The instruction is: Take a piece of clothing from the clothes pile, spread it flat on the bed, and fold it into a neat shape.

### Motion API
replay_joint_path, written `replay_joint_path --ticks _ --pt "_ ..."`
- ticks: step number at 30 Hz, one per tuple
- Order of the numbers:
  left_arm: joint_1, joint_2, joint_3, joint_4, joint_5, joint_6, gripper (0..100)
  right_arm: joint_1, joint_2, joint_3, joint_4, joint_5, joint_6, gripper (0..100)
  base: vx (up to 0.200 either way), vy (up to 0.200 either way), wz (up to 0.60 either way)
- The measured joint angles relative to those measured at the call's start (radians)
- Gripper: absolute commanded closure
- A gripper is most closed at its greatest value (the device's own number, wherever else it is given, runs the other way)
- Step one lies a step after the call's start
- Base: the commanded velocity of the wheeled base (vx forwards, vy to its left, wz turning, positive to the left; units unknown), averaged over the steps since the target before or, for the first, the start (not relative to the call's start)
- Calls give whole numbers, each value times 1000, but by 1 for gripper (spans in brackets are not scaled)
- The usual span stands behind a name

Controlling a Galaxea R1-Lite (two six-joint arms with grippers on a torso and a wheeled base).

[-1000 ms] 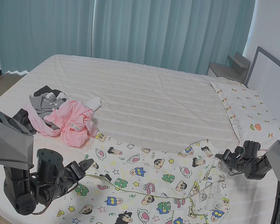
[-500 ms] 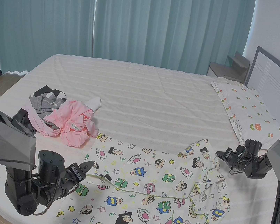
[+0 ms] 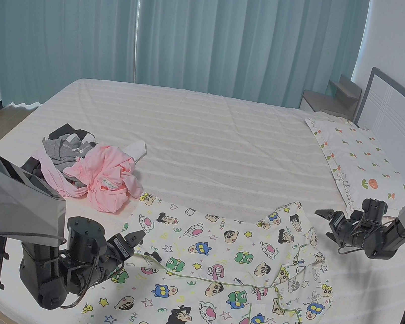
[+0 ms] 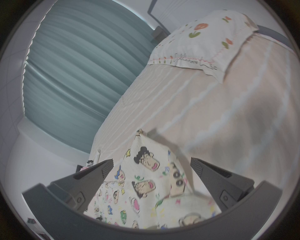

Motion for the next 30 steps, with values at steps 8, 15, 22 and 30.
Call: replay_joint_path --ticks 8,15,22,30 --pt "-8 53 -85 86 -47 0 0 13 -107 280 -378 -18 137 0 0 0 0" --pt "-35 100 -176 162 -56 89 0 35 -132 403 -504 -25 182 0 0 0 0" --pt "-52 139 -235 188 -21 101 0 38 -133 423 -510 -27 184 0 0 0 0" --pt "-72 171 -257 188 189 101 0 36 -131 427 -513 -28 183 0 0 0 0"
